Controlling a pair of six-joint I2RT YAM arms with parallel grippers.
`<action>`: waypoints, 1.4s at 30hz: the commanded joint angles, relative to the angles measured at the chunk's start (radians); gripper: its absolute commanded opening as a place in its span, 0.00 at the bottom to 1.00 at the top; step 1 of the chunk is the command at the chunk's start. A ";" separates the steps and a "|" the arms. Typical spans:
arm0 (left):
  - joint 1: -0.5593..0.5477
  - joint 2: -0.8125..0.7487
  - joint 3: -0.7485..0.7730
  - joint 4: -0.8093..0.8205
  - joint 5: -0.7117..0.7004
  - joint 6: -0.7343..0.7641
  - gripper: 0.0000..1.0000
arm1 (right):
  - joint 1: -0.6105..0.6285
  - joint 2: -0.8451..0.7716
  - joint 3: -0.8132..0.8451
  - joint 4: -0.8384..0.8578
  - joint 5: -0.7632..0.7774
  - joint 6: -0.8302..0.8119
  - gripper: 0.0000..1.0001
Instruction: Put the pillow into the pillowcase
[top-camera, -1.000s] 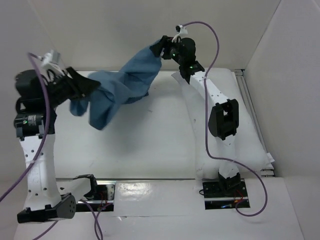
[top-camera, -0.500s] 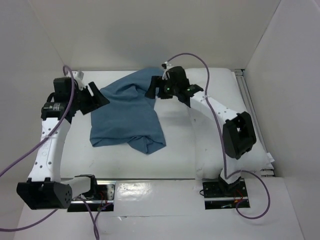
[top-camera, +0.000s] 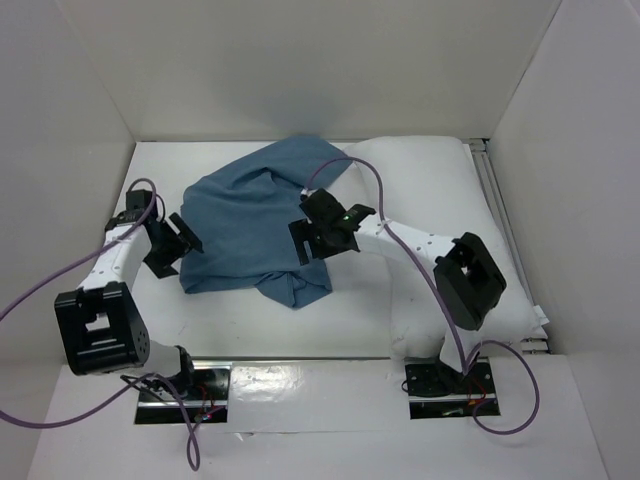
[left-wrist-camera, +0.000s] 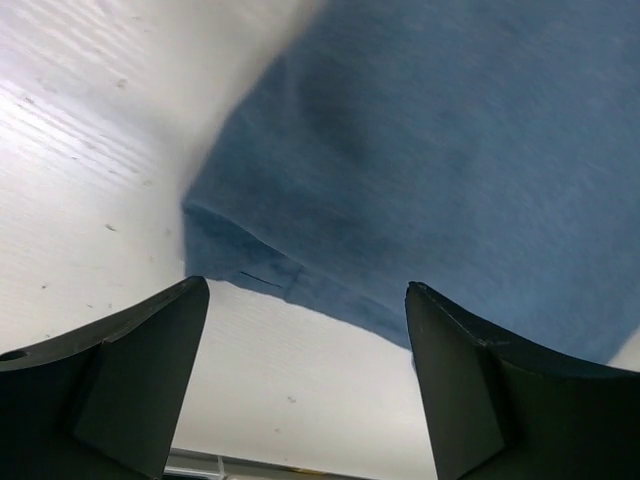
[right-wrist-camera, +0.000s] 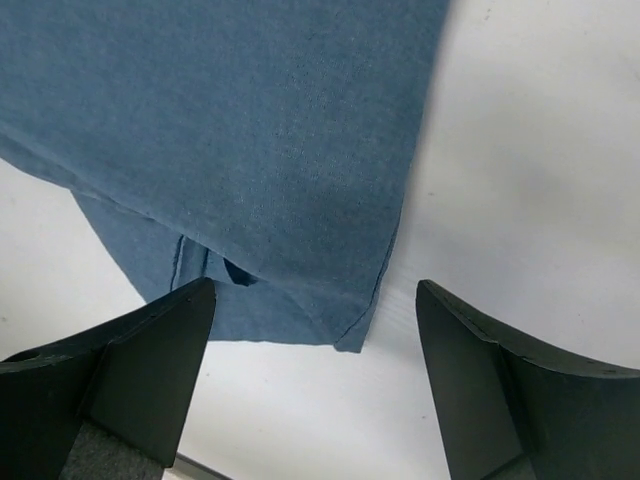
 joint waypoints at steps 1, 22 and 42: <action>0.046 0.051 -0.046 0.067 0.006 -0.020 0.94 | 0.032 0.033 0.000 -0.021 0.046 -0.033 0.88; 0.095 0.265 -0.033 0.114 0.160 -0.031 0.00 | 0.023 0.134 -0.036 0.062 -0.048 -0.035 0.07; 0.190 -0.240 0.710 0.205 0.806 -0.116 0.00 | -0.178 -0.232 0.281 0.449 -0.068 -0.088 0.00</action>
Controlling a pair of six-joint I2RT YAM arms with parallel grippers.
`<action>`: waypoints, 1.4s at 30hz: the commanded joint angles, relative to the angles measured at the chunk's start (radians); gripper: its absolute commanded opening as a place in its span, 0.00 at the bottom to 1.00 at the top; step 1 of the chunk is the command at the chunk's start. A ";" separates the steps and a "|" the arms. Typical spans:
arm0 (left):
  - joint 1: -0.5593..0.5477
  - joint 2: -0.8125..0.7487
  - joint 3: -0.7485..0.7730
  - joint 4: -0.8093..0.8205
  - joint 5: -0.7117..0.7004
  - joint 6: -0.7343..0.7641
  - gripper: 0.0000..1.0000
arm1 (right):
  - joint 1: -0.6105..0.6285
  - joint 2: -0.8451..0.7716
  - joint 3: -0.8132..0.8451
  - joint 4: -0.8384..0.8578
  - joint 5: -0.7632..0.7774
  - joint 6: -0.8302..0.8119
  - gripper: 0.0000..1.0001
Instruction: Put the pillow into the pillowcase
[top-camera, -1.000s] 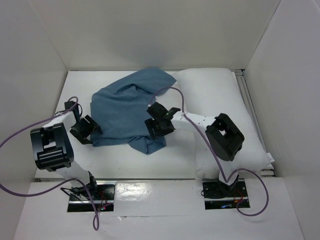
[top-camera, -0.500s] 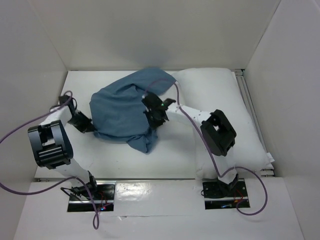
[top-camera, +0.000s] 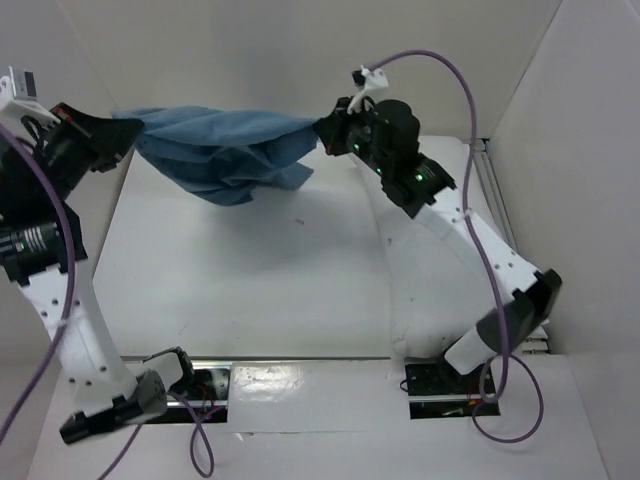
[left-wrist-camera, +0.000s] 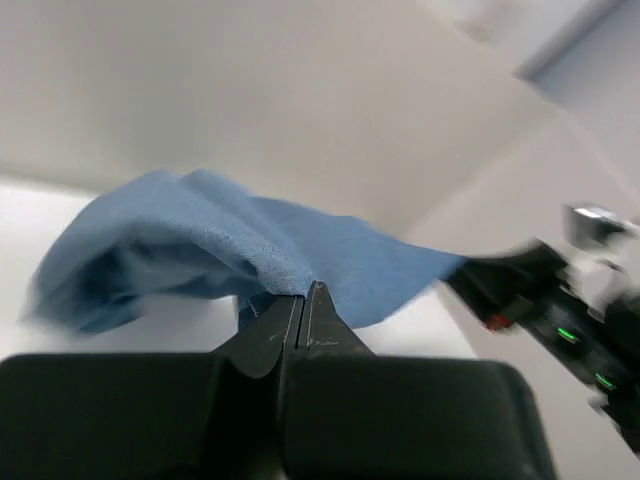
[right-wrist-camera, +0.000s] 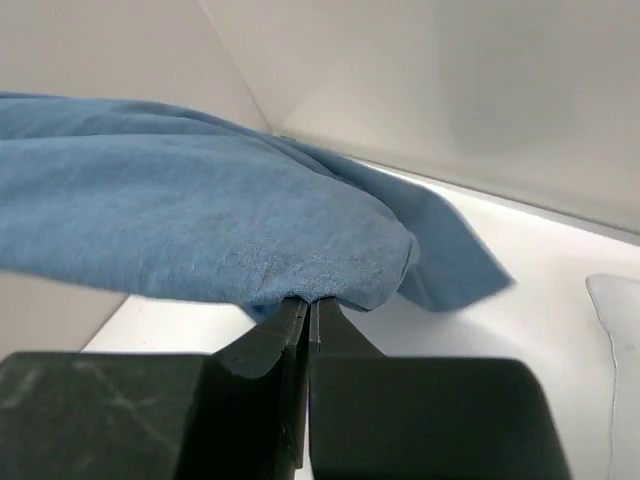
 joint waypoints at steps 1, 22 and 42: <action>0.002 -0.074 -0.175 0.116 0.310 -0.077 0.00 | -0.024 -0.120 -0.249 0.103 0.004 0.031 0.00; -0.094 0.141 -0.487 -0.179 -0.291 0.141 0.87 | -0.006 -0.317 -0.585 -0.150 -0.077 0.074 0.79; 0.034 0.611 -0.475 -0.096 -0.434 0.070 0.93 | 0.407 0.304 -0.280 -0.129 0.054 -0.017 0.91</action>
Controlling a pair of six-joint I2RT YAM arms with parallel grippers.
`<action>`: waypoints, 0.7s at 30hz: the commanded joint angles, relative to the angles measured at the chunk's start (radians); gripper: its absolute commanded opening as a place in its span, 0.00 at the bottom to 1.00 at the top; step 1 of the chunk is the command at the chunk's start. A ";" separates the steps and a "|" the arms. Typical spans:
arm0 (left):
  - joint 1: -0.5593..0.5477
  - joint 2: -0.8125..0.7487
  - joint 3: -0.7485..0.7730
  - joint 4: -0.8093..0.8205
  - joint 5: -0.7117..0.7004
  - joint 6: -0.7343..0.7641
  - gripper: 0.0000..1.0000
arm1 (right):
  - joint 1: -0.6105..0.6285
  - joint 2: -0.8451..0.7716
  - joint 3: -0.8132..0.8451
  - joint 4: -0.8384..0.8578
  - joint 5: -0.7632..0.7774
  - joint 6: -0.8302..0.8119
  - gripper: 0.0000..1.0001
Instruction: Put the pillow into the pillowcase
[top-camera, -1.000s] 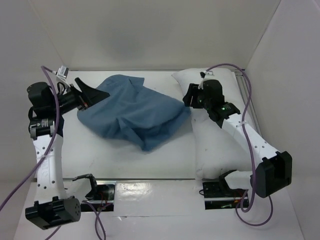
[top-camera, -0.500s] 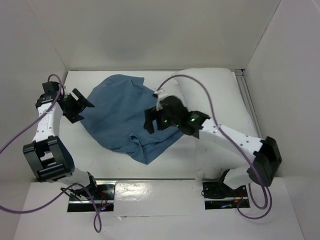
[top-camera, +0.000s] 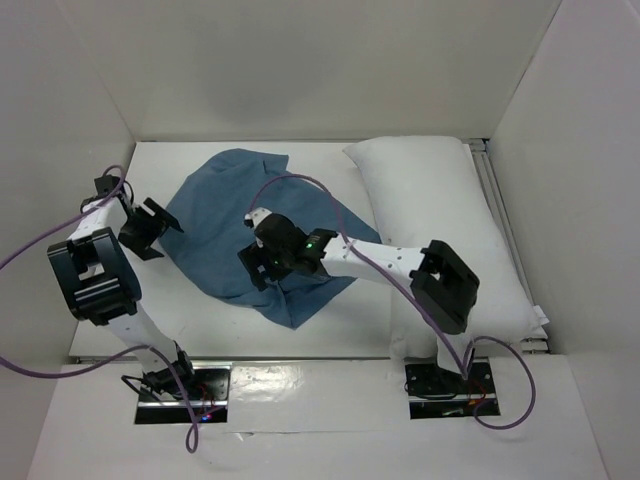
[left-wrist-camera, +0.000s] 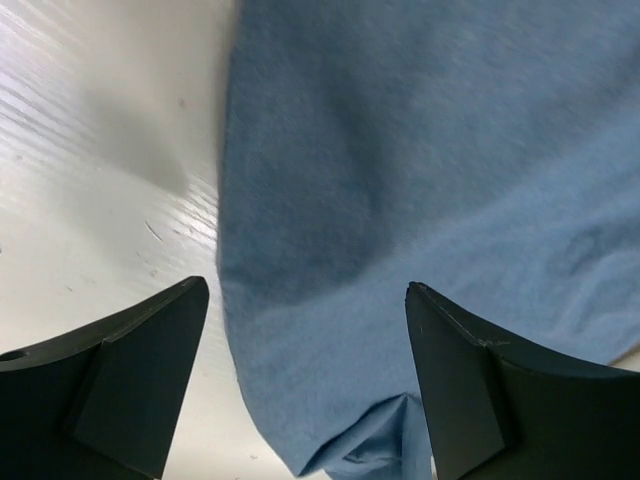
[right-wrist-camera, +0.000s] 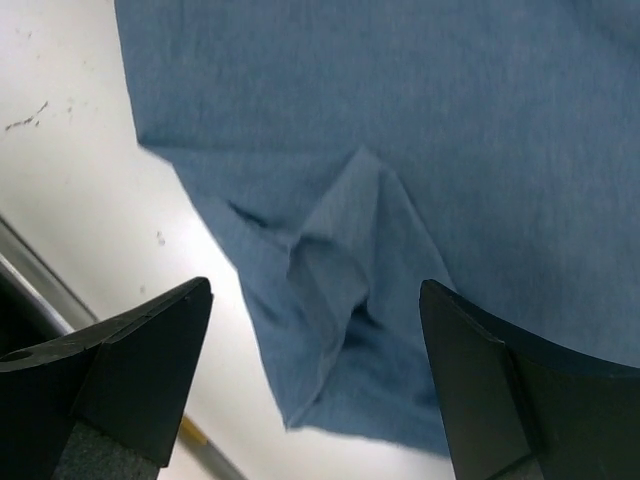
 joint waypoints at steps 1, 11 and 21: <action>0.009 0.038 0.053 0.012 -0.054 -0.021 0.93 | -0.001 0.077 0.085 0.041 0.026 -0.049 0.91; 0.009 0.224 0.149 0.012 -0.043 -0.010 0.56 | -0.021 0.177 0.215 -0.017 -0.017 -0.028 0.04; 0.009 0.287 0.361 -0.037 0.110 -0.001 0.00 | -0.186 0.025 0.333 -0.091 0.017 -0.048 0.00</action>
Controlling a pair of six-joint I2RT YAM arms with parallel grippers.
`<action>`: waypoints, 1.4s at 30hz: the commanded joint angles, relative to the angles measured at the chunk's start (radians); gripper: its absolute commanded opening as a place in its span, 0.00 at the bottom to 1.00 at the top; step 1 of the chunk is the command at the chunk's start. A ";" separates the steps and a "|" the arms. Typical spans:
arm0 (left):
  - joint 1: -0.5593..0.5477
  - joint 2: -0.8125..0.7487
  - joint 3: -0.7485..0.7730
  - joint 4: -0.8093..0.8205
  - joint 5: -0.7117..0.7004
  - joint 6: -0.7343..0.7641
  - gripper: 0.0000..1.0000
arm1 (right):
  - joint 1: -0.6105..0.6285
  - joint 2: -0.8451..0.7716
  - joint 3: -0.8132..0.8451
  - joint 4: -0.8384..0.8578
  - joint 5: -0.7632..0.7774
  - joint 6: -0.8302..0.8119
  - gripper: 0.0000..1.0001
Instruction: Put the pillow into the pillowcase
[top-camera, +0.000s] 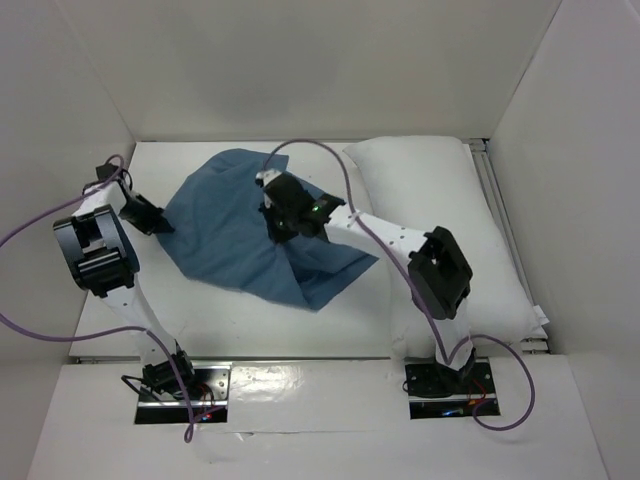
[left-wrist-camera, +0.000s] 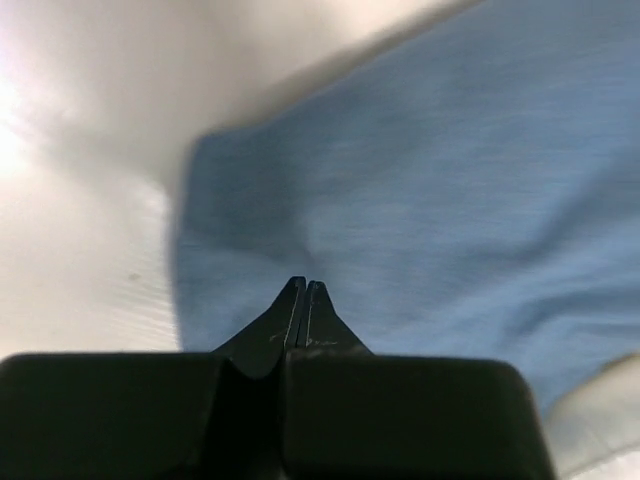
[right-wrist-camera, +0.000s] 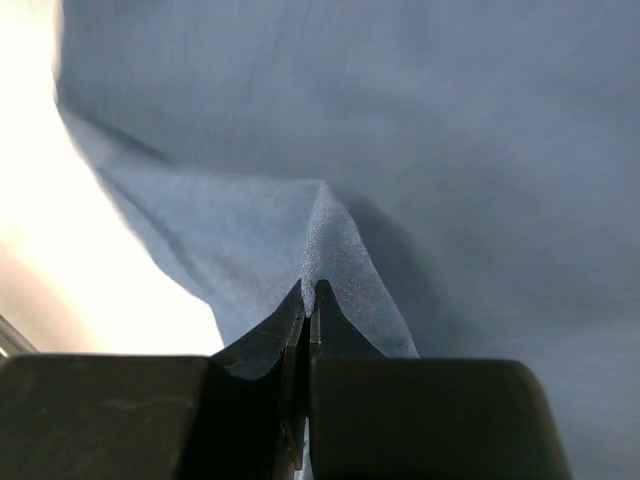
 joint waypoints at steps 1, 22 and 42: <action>0.006 -0.023 0.146 -0.039 0.084 0.002 0.00 | -0.073 -0.108 0.151 -0.017 0.036 -0.032 0.00; 0.006 -0.077 0.163 -0.156 0.053 0.073 0.92 | -0.205 -0.281 0.025 -0.033 -0.023 -0.041 0.00; -0.003 -0.009 0.075 -0.033 0.012 -0.073 0.84 | -0.223 -0.312 0.022 -0.079 0.004 -0.031 0.00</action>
